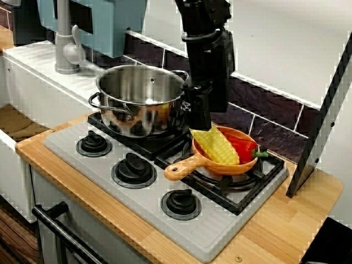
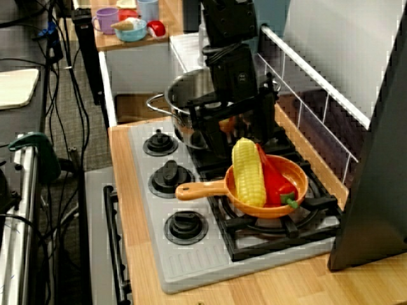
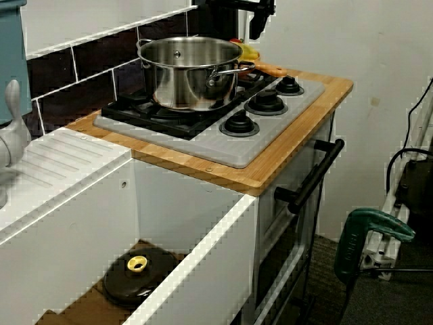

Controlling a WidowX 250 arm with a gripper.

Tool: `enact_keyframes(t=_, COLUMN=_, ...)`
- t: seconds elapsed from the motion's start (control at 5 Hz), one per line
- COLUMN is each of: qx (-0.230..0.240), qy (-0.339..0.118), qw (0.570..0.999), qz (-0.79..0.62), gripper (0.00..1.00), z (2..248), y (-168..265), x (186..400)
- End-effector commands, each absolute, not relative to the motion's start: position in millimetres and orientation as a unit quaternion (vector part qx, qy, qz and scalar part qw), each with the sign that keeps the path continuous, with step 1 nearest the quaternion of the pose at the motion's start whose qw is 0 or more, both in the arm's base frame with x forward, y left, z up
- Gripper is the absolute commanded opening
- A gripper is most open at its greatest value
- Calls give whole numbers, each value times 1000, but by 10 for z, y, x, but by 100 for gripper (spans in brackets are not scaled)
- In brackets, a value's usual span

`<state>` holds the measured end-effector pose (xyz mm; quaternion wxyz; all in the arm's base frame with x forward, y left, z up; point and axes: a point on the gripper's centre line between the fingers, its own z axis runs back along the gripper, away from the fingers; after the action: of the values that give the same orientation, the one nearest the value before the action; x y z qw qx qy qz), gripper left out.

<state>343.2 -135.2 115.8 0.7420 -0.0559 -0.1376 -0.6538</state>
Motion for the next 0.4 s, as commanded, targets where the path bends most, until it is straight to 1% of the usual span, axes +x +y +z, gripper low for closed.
enact_keyframes(t=0.0, qx=-43, qy=-151, qw=737, qz=-657, gripper=100, z=1303, y=-1363, x=3446)
enact_keyframes(t=0.2, qx=-43, qy=-149, qw=743, qz=-651, gripper=100, z=1271, y=-1349, x=3470)
